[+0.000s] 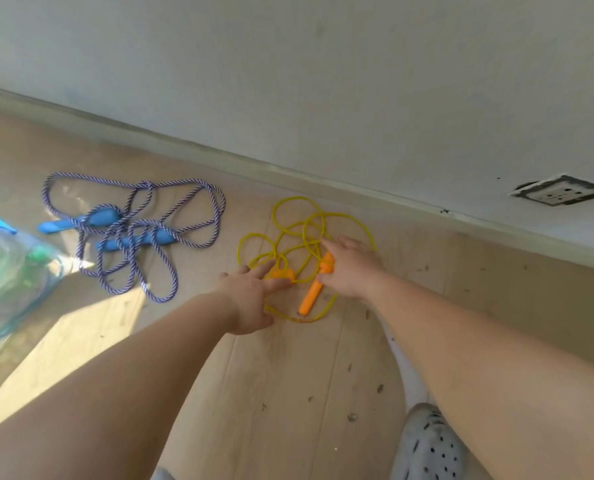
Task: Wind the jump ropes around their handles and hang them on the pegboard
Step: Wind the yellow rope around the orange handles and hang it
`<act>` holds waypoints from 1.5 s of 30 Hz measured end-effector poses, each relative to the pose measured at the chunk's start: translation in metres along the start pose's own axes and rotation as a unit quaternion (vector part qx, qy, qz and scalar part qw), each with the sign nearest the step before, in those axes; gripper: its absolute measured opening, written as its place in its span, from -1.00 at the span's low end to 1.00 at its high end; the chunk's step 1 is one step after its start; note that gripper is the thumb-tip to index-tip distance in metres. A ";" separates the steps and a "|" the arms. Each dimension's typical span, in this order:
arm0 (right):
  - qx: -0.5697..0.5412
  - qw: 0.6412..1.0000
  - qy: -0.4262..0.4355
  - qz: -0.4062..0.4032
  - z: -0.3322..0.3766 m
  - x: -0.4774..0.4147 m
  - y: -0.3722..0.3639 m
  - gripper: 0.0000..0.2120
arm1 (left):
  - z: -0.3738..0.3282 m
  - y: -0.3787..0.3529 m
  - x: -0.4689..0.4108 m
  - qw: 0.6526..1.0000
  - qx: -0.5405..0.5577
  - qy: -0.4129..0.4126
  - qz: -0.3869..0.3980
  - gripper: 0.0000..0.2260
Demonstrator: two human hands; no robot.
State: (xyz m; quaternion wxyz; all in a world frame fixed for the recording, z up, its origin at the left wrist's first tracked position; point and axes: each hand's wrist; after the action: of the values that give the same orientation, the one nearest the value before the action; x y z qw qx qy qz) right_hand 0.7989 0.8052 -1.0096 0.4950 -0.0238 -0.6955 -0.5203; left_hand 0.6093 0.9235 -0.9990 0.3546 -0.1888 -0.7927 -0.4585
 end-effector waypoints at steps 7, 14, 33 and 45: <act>-0.024 0.999 -0.009 0.044 -0.014 0.010 -0.032 -0.45 | 0.000 -0.029 -0.004 0.997 -0.052 0.044 -0.029 -0.41; -0.125 0.990 -0.053 0.028 -0.028 0.020 -0.045 -0.71 | 0.016 -0.040 -0.007 0.985 0.009 0.061 -0.160 -0.71; -0.128 0.936 -0.188 -0.268 -0.060 0.020 -0.022 -0.60 | 0.040 0.000 -0.006 0.896 -0.044 0.106 -0.430 -0.68; 0.049 0.999 -0.023 0.000 0.005 0.014 -0.063 -0.66 | 0.003 -0.049 -0.016 0.993 -0.111 0.007 -0.024 -0.64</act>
State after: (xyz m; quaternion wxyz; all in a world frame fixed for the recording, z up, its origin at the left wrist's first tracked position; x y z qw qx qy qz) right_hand 0.7537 0.7736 -1.0431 0.4795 -0.0116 -0.7311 -0.4852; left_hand 0.5884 0.9016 -1.0409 0.3261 -0.2047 -0.7386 -0.5534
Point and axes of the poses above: each hand's wrist, its own x-axis away from the middle knuckle, its own y-axis out of the back of the hand, z = x × y, and after that the axes turned 8 degrees about -y, right-handed
